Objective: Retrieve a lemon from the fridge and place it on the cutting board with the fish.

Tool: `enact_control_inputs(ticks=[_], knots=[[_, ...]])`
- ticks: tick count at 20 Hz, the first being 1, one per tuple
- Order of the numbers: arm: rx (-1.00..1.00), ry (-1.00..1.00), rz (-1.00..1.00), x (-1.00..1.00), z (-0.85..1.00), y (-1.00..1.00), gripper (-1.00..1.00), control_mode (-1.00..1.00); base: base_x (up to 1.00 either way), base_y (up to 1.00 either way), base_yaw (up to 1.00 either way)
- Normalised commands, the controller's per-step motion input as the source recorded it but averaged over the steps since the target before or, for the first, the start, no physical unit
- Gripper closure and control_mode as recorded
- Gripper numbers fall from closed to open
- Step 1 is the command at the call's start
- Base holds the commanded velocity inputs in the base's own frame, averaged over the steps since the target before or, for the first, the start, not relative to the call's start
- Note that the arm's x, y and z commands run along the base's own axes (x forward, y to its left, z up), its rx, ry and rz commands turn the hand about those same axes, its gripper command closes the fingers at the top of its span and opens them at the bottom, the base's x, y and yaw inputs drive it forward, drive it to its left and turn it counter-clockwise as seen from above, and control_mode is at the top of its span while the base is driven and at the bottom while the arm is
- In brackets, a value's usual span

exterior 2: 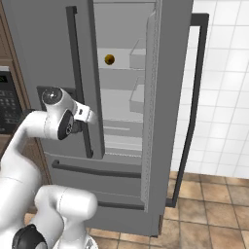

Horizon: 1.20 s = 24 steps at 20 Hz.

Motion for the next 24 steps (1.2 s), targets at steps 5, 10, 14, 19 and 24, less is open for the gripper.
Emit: enact_control_inputs(ticks=[5, 10, 14, 19, 24], knots=[[-0.13, 0.02, 0.0, 0.13, 0.43, 0.2, -1.0, -1.0, 0.0, 0.0, 0.0], [0.0, 0.0, 0.0, 0.02, 0.0, 0.0, -1.0, -1.0, 0.0, 0.0, 0.0], [0.0, -0.05, 0.0, 0.23, 0.0, 0.0, -1.0, -1.0, 0.0, 0.0, 0.0], [0.0, -0.12, 0.0, 0.4, 0.02, 0.0, -1.0, -1.0, 0.0, 0.0, 0.0], [0.0, -0.01, 0.0, 0.29, 0.25, 0.0, -1.0, -1.0, 0.0, 0.0, 0.0]])
